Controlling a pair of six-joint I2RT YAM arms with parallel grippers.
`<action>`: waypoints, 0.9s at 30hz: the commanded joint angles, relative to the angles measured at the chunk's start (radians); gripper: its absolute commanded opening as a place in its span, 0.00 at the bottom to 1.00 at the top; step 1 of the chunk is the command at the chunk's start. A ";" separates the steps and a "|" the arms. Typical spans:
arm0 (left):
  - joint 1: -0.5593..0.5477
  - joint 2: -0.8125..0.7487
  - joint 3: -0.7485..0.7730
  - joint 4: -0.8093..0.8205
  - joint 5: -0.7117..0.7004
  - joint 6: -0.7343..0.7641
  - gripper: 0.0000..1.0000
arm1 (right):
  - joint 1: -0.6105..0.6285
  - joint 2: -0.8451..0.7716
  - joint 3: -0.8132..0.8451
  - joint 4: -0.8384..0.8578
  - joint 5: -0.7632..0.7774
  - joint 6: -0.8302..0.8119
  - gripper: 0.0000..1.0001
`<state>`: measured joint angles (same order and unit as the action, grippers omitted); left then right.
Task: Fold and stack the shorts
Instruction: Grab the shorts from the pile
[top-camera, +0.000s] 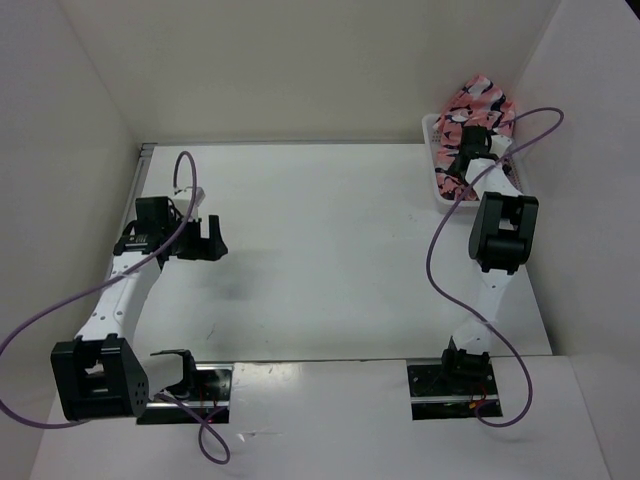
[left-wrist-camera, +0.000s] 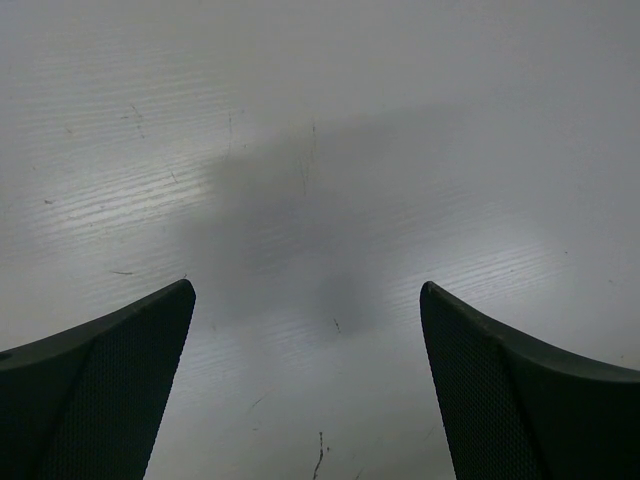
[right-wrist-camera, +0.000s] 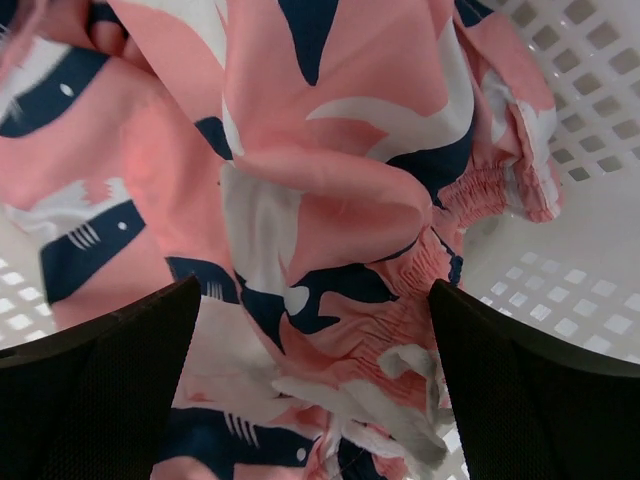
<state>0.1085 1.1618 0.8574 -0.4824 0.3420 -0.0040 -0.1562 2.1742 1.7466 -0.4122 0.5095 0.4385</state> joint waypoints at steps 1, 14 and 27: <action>-0.003 0.024 0.051 -0.002 0.014 0.004 1.00 | -0.013 -0.001 0.071 -0.034 0.038 -0.029 1.00; -0.003 0.035 0.071 -0.002 0.015 0.004 1.00 | -0.013 -0.017 0.129 0.001 0.032 -0.142 0.00; -0.035 -0.094 0.089 0.198 -0.058 0.004 1.00 | 0.269 -0.345 0.430 0.081 0.137 -0.293 0.00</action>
<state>0.0818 1.1110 0.8917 -0.3843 0.3122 -0.0040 0.0444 1.9835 2.0548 -0.4347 0.6216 0.2012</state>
